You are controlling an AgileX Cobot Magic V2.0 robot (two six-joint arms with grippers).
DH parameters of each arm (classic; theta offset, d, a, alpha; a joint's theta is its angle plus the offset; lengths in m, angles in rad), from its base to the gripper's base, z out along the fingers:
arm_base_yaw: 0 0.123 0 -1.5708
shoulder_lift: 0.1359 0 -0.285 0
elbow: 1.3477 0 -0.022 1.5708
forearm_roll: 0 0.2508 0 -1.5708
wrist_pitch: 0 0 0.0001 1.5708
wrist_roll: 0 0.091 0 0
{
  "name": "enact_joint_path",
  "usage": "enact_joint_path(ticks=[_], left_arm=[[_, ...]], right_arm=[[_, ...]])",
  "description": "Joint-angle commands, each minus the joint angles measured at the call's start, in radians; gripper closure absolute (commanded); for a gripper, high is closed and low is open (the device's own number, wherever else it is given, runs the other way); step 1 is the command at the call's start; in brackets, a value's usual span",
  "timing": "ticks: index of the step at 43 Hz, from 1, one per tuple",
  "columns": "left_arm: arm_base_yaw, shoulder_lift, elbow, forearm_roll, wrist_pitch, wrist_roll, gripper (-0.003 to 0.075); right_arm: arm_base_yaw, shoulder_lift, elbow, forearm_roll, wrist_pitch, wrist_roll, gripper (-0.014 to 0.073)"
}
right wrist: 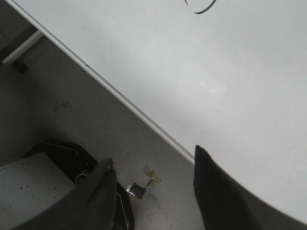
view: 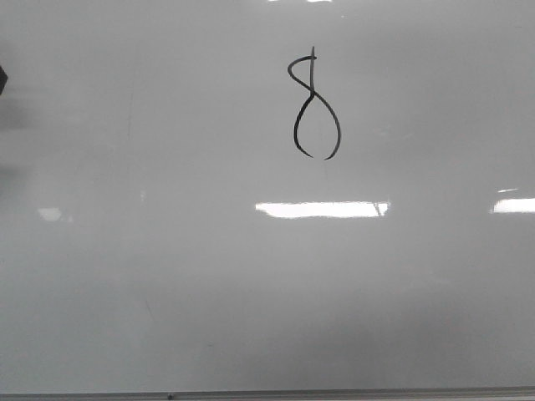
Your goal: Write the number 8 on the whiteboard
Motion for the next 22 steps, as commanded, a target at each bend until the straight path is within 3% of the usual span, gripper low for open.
enact_joint_path(ticks=[1,6,15,22], left_arm=[[0.004,-0.010,-0.030,0.004,-0.086,-0.012,0.0734],[0.004,0.002,-0.030,0.004,-0.096,-0.012,0.0652],[0.004,0.003,-0.030,0.006,-0.091,-0.012,0.0418],[0.004,-0.004,-0.033,0.013,-0.064,-0.010,0.0352]], right_arm=[[-0.008,-0.012,-0.023,0.009,-0.041,-0.004,0.0202],[-0.008,-0.012,-0.023,0.009,-0.041,-0.004,0.0202],[-0.008,-0.012,-0.023,0.009,-0.041,-0.004,0.0202],[-0.009,-0.012,-0.023,0.008,-0.036,0.023,0.0202]])
